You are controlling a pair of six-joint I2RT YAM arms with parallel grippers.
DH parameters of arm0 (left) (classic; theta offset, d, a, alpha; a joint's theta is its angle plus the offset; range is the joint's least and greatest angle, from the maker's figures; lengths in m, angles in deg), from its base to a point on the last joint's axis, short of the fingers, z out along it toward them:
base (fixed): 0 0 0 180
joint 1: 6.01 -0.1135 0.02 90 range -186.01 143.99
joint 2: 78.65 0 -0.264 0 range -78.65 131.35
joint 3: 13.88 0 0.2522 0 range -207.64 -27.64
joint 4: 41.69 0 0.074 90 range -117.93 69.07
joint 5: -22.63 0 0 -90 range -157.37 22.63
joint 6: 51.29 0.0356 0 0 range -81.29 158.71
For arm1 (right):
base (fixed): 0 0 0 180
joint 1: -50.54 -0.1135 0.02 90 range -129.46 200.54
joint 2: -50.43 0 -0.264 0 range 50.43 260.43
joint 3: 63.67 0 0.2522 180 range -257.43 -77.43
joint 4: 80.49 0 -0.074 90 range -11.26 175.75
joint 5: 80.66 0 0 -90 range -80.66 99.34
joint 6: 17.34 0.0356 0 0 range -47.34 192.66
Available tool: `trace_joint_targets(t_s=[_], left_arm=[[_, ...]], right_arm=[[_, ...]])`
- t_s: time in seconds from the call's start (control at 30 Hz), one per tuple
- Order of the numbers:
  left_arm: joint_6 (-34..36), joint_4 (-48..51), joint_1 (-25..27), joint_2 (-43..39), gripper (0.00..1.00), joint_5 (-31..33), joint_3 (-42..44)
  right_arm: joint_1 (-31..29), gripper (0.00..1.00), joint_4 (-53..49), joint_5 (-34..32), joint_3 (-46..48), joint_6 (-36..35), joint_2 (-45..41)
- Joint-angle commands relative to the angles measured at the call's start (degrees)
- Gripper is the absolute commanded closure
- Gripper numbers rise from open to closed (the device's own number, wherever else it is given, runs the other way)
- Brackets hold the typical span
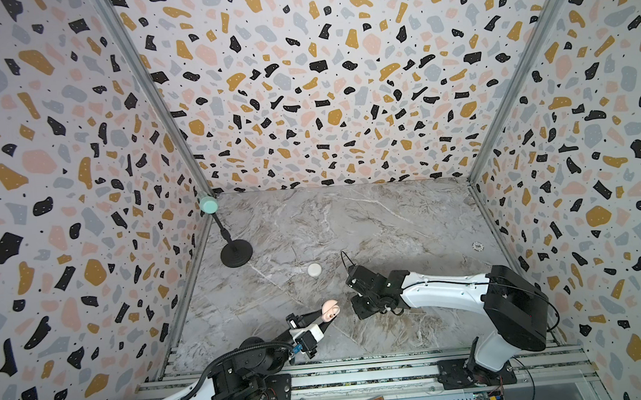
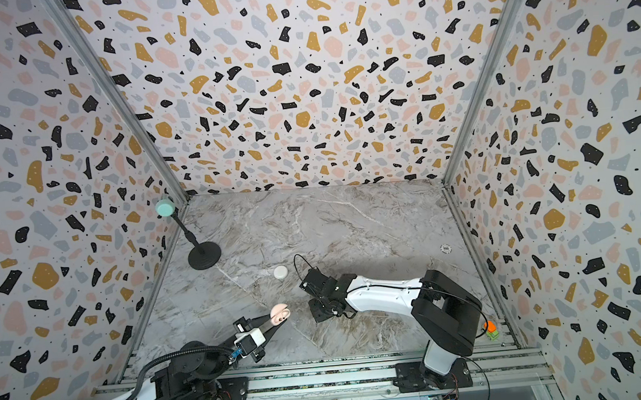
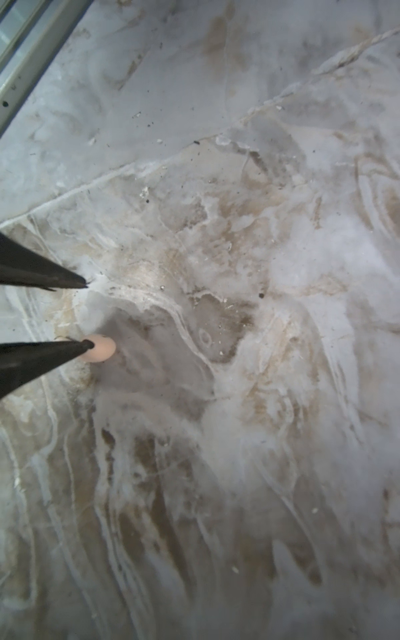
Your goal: Insert the wireless bluetooth earbuds into the charging case
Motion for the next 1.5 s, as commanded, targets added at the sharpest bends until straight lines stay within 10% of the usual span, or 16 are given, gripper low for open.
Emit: trace_joint_targets(t_s=[0.0,1.47], left_arm=[[0.36,-1.88,0.03,-0.26,1.0,-0.15,0.33],[0.34,-1.63,0.04,-0.29,1.0,-0.41,0.3]], right_arm=[[-0.13,0.72,0.06,-1.11,0.37,2.89,-2.23],[0.42,0.77,1.85,-2.66,1.8,11.85,1.2]])
